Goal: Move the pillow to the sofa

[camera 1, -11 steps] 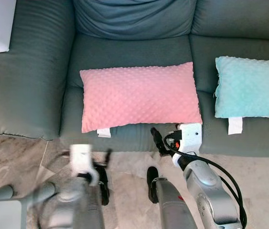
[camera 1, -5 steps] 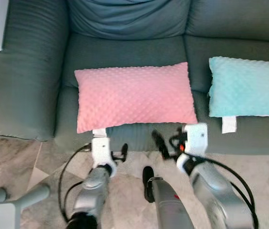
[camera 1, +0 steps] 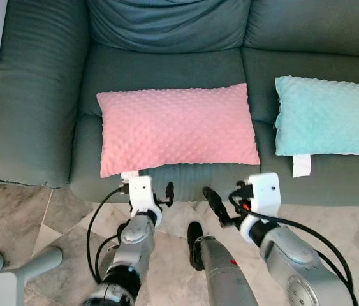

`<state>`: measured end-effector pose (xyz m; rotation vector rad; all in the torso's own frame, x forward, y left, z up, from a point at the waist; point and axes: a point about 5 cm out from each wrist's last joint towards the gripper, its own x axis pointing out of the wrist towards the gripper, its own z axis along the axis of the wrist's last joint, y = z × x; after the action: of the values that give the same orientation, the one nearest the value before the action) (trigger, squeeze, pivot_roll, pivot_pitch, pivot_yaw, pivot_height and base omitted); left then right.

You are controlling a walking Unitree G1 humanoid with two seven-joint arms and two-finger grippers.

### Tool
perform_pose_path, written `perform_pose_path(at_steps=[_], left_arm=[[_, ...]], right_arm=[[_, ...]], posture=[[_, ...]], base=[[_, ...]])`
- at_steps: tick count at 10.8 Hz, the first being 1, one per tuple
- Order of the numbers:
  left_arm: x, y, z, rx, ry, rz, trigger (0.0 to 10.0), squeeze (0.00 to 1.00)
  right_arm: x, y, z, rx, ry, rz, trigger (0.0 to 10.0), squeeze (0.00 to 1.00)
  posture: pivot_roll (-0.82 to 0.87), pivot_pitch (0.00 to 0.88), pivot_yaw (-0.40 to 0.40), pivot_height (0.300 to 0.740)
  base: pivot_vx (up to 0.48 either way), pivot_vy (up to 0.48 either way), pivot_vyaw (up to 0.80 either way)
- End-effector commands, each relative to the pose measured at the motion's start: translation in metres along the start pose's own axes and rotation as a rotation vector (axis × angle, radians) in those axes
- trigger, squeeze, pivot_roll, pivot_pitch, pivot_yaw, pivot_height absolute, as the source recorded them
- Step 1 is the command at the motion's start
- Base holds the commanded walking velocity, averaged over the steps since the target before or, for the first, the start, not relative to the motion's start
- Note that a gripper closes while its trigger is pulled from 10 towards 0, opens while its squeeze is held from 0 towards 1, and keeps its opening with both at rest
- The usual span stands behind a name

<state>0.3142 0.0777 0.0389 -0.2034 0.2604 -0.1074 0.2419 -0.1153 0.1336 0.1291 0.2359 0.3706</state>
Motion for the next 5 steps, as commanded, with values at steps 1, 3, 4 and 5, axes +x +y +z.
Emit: perform_pose_path(at_steps=[1,3,4,5], left_arm=[[-0.006,0.000,-0.018,-0.020,0.059,0.020,10.0,0.00],[-0.002,0.005,-0.012,-0.098,0.030,0.024,10.0,0.00],[0.001,0.010,-0.008,-0.095,0.024,0.039,10.0,0.00],[0.003,0.014,-0.004,-0.092,0.020,0.059,10.0,0.00]], right_arm=[[-0.005,0.000,-0.002,0.015,0.000,-0.011,10.0,0.00],[-0.006,0.002,0.004,0.034,-0.031,-0.011,10.0,0.00],[-0.006,0.003,0.006,0.040,-0.047,-0.009,10.0,0.00],[-0.005,0.004,0.007,0.038,-0.050,-0.004,10.0,0.00]], posture=[[-0.31,0.562,-0.071,0.740],[-0.32,0.564,-0.073,0.740],[-0.32,0.566,-0.075,0.740],[-0.32,0.570,-0.077,0.740]], base=[[0.000,0.000,0.00],[0.000,0.000,0.00],[0.000,0.000,0.00],[0.000,0.000,0.00]])
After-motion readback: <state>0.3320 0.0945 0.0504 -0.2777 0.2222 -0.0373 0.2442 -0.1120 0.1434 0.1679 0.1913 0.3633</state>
